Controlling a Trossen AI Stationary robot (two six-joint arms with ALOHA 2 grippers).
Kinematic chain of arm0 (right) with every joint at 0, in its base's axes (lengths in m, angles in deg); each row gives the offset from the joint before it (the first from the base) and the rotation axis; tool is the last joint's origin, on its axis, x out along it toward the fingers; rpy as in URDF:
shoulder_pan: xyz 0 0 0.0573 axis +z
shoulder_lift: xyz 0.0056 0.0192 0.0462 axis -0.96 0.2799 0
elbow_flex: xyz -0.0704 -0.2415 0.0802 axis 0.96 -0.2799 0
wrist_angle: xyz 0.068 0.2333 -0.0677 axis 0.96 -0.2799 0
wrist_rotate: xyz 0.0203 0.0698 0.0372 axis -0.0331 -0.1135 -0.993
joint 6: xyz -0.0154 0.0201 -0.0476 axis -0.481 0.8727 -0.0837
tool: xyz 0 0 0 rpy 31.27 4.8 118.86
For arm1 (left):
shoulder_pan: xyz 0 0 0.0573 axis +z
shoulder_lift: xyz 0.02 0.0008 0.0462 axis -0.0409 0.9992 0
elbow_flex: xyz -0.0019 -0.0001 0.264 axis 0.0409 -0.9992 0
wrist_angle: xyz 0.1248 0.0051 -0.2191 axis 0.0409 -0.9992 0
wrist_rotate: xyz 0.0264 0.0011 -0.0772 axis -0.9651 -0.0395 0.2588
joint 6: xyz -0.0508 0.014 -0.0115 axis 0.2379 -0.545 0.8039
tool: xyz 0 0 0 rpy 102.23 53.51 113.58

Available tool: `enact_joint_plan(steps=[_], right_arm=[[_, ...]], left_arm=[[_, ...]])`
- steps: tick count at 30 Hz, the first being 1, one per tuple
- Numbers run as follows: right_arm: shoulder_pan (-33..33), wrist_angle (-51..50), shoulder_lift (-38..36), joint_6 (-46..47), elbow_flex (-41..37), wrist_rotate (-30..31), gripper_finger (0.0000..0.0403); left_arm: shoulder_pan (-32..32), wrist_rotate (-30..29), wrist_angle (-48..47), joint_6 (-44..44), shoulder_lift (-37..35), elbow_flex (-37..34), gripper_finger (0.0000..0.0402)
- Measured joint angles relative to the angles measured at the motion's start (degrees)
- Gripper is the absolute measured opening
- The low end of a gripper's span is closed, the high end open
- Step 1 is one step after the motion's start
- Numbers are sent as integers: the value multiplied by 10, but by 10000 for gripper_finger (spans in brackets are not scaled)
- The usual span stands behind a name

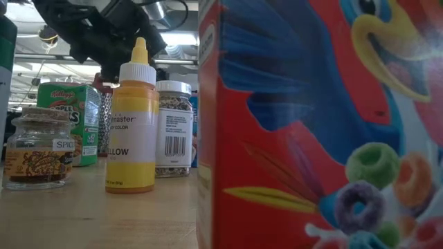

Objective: Pick & Place Kitchen Items
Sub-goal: Put the blue cereal box into the right green bin

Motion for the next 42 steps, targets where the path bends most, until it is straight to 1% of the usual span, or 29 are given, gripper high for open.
enact_joint_plan(steps=[4, 10, 17, 19, 21, 29, 34, 38, 42], right_arm=[[0, 0, 0, 0, 0, 0, 19], [0, 0, 0, 0, 0, 0, 19], [0, 2, 0, 0, 0, 0, 19], [0, 2, 0, 0, 0, 0, 19], [0, 2, 0, 0, 0, 0, 19], [0, 2, 0, -11, 0, 0, 19], [0, 12, 0, -11, 0, -1, 19], [0, 37, 0, -11, 0, -2, 19], [0, 39, 0, -11, 0, -2, 19]], left_arm=[[0, 0, 24, -4, 3, 1, 294], [0, 0, 23, -4, 4, 1, 294], [12, 1, 47, -6, 28, 1, 294], [19, 13, 53, -6, 34, 1, 294], [25, 39, 54, -5, 40, 1, 294], [25, 51, 54, 5, 93, 36, 294], [25, 75, 53, 7, 132, 50, 294], [25, 71, 53, 1, 147, 50, 294], [24, 70, 55, 5, 147, 50, 294]])
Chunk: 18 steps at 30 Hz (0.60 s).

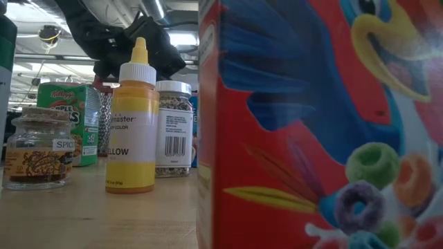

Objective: Pick & Place Kitchen Items
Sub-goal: Put the blue cereal box into the right green bin

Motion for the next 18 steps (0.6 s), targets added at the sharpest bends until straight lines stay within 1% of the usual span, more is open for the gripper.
enact_joint_plan(steps=[2, 5, 15, 18], right_arm=[[0, 0, 0, 0, 0, 0, 19], [0, 1, 0, 0, 0, 0, 19], [0, 5, 0, 0, 0, 0, 19], [0, -8, 0, 3, 0, -8, 19]], left_arm=[[0, 0, 2, 9, 0, 0, 290], [0, 0, 2, 10, 0, 0, 272], [0, 0, 2, 11, 0, 0, 172], [0, -1, 3, 11, 0, 0, 148]])
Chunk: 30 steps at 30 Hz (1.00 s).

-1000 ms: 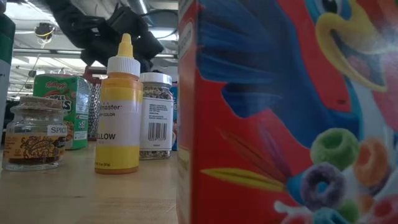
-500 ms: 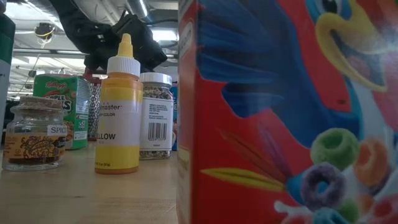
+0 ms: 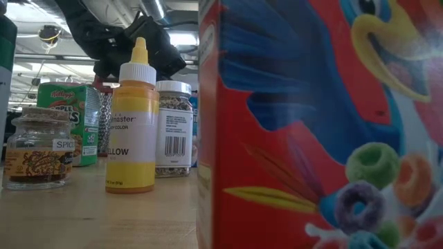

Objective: Pick & Place Kitchen Items
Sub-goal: Put the blue cereal box into the right green bin

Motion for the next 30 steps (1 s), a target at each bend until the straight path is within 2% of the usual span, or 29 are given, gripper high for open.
enact_joint_plan(steps=[8, 13, 19, 26, 30], right_arm=[[-10, -31, 5, 43, 0, 13, 22], [-15, -27, 16, 40, 0, 0, 46], [-30, -16, 16, 28, 0, 19, 104], [-65, -11, 19, 32, 0, 28, 198], [-89, 7, 19, 16, 0, 14, 236]], left_arm=[[0, 0, -11, 13, -1, 20, 135], [-3, -1, -66, 19, -1, 54, 135], [-27, -26, -109, -9, -16, 85, 135], [-61, -67, -130, -20, -76, 94, 134], [-82, -69, -123, -19, -103, 94, 134]])
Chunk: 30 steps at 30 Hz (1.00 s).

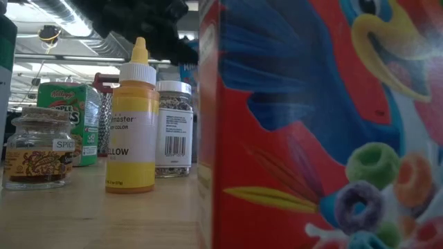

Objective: Pick & Place Kitchen Items
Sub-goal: Put the blue cereal box into the right green bin

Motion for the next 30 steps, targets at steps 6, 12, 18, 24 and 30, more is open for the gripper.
enact_joint_plan(steps=[6, 12, 18, 24, 30], right_arm=[[-34, 79, 0, -63, 0, -5, 254], [-57, 154, 0, -138, 0, -65, 253], [-62, 187, 0, -191, 0, -94, 252], [-63, 193, 6, -230, 1, -71, 252], [-70, 216, 35, -251, 1, -35, 252]], left_arm=[[-31, 0, 21, -1, -7, 0, 134], [-38, -16, 34, -2, -7, 0, 134], [-38, -34, 34, -2, -7, 0, 134], [-38, -32, 46, 0, -7, 0, 134], [-39, -31, 47, 4, -7, 0, 134]])
